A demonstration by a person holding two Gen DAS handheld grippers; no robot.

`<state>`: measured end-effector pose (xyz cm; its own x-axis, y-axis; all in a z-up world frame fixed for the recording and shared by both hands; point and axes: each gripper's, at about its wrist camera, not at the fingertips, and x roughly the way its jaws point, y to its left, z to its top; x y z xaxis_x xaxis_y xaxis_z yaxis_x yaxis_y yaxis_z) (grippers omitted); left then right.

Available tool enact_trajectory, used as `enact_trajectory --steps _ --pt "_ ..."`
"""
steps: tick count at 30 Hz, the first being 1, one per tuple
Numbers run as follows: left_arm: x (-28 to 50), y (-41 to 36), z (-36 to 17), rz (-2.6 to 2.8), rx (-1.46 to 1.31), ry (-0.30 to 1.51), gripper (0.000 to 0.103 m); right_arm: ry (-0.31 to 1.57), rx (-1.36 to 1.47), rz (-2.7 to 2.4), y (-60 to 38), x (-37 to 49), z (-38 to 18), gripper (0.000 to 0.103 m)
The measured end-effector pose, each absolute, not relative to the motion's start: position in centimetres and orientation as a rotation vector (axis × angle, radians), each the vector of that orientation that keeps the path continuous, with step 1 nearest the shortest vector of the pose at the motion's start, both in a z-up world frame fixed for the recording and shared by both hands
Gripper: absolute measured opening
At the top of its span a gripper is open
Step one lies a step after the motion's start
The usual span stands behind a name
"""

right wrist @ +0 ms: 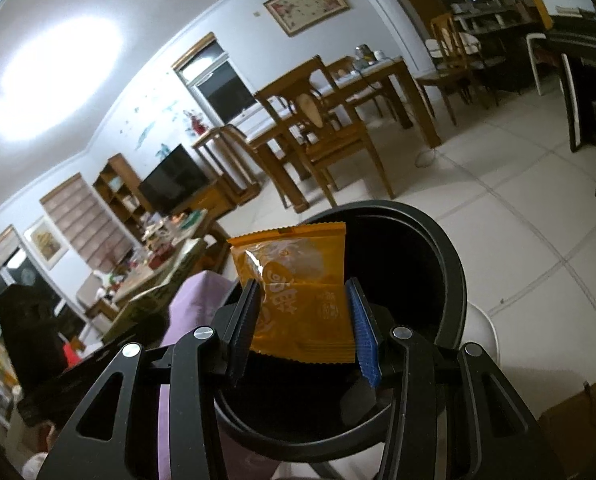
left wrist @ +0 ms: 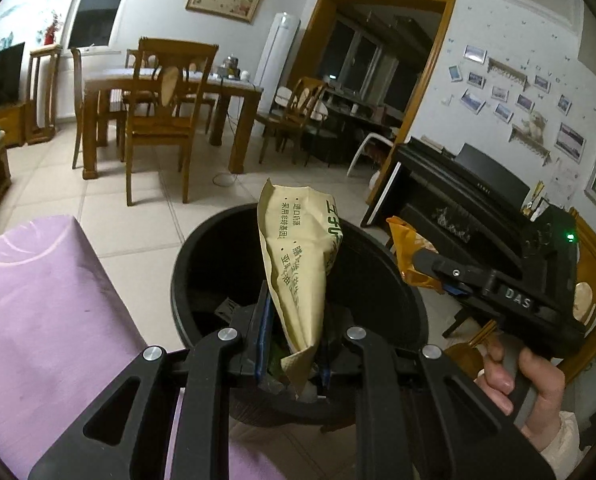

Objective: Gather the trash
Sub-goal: 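Carry the paper bag and orange packet over the black bin and open both tools, then grasp the blue tube with the left tool while the right tool grasps the purple bottle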

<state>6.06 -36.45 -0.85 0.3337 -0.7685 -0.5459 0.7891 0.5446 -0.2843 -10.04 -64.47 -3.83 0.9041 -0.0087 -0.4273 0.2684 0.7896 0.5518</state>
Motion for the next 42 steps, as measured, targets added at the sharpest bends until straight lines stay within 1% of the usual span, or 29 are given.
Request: enact_trajectory --steps 5,7,8,9,10,11,12,14,21,27,31,35,42 --pt "6.5 -37.8 -1.5 -1.004 0.048 0.725 0.020 0.432 0.659 -0.147 -64.8 -8.8 -4.7 0.044" --pt "6.5 -38.0 -1.7 -0.997 0.058 0.735 0.022 0.429 0.662 -0.143 -64.7 -8.5 -4.7 0.046" --pt "6.4 -37.9 -1.8 -0.993 0.067 0.740 0.023 0.426 0.667 -0.136 -64.8 -8.3 -4.7 0.052" --pt "6.3 -38.2 -1.7 -0.991 0.073 0.743 0.034 0.421 0.675 -0.135 -64.8 -8.1 -4.5 0.060" --pt "6.2 -38.1 -1.5 -0.985 0.081 0.746 0.065 0.403 0.687 -0.144 -64.9 -8.2 -4.4 0.079" --pt "6.2 -37.9 -1.3 -0.976 0.076 0.739 0.082 0.386 0.693 -0.148 -64.3 -8.6 -4.1 0.085" --pt "6.1 -37.7 -1.1 -0.965 0.062 0.722 0.098 0.372 0.696 -0.146 -64.4 -8.9 -3.8 0.085" --pt "5.7 -36.5 -0.3 -0.960 0.024 0.671 0.098 0.370 0.685 -0.142 -64.3 -9.0 -3.5 0.085" --pt "5.1 -33.2 1.7 -0.938 -0.001 0.654 0.098 0.370 0.682 -0.134 -63.4 -9.5 -3.0 0.091" --pt "4.2 -27.5 2.6 -0.865 -0.012 0.636 0.098 0.397 0.646 -0.090 -60.6 -8.5 -2.5 0.091" --pt "3.6 -22.1 3.0 -0.789 -0.021 0.626 0.098 0.435 0.594 -0.033 -57.2 -6.4 -1.9 0.091" --pt "3.2 -15.9 2.8 -0.685 -0.015 0.625 0.098 0.481 0.519 0.055 -51.8 -4.2 -1.1 0.091" --pt "2.1 -5.9 1.1 -0.521 0.071 0.690 0.098 0.562 0.411 0.237 -41.1 0.1 0.2 0.090"
